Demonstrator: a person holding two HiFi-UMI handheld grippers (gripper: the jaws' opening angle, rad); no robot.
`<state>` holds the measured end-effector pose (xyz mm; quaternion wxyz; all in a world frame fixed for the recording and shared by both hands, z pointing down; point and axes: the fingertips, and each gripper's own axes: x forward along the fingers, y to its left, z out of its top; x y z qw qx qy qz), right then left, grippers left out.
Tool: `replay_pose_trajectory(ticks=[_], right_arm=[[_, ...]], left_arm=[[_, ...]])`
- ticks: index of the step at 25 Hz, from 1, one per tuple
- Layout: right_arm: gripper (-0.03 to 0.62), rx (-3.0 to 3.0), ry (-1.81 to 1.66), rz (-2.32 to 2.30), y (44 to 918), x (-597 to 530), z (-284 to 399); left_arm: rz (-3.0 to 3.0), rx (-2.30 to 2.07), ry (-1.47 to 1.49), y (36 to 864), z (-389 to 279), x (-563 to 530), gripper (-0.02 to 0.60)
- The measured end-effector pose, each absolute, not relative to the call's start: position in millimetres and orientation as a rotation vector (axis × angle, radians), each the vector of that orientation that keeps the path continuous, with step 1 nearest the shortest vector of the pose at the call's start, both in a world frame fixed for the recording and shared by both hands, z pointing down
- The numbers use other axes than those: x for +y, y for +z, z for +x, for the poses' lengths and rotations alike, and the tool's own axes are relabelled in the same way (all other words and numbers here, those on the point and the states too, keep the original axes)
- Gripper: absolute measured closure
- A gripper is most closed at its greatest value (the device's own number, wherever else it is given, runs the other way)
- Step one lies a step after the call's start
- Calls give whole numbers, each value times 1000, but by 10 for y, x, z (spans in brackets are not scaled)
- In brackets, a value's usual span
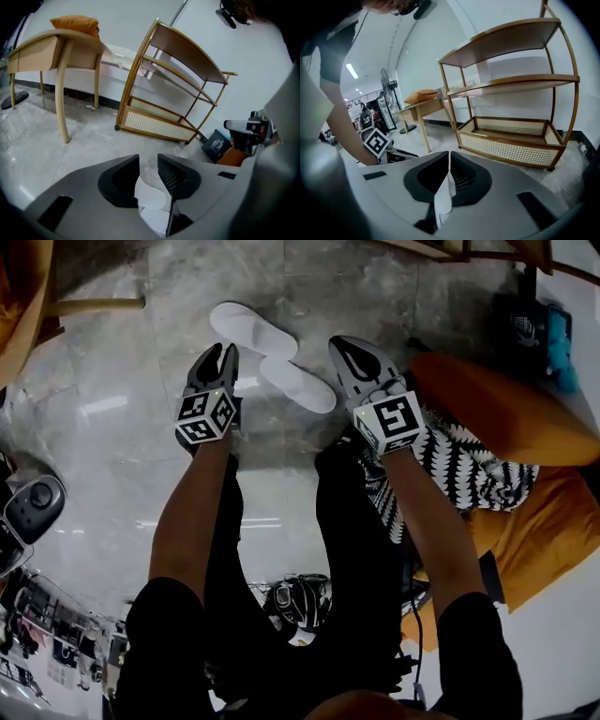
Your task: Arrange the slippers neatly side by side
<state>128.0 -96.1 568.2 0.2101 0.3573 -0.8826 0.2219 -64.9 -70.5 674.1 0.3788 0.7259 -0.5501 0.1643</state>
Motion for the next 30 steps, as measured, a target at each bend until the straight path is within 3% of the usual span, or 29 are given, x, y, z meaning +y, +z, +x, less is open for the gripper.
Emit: replay_pose_trajectory(ticks=[11,16,18,21,30], right_arm=[[562,-2444,626,1033,6547,-1018,1382],[562,-2429,610,1028,6732,-1101,1518],[562,-2412,636,1059,6779,-1117,1598],[562,-2396,648,1079,6803,-1137,1651],[562,-2395,660,1087,6658,-1100,1614]], left_arm=[[1743,-1363,703,8231,-438,-682,386],[1682,-1349,820,8656,-467,-670,388],[1666,-1342,867,8729,-507,-659,427],[1672,-1348,888,8721,-542,-702,542],[1958,-1243,967,8149,-605,-813,566]])
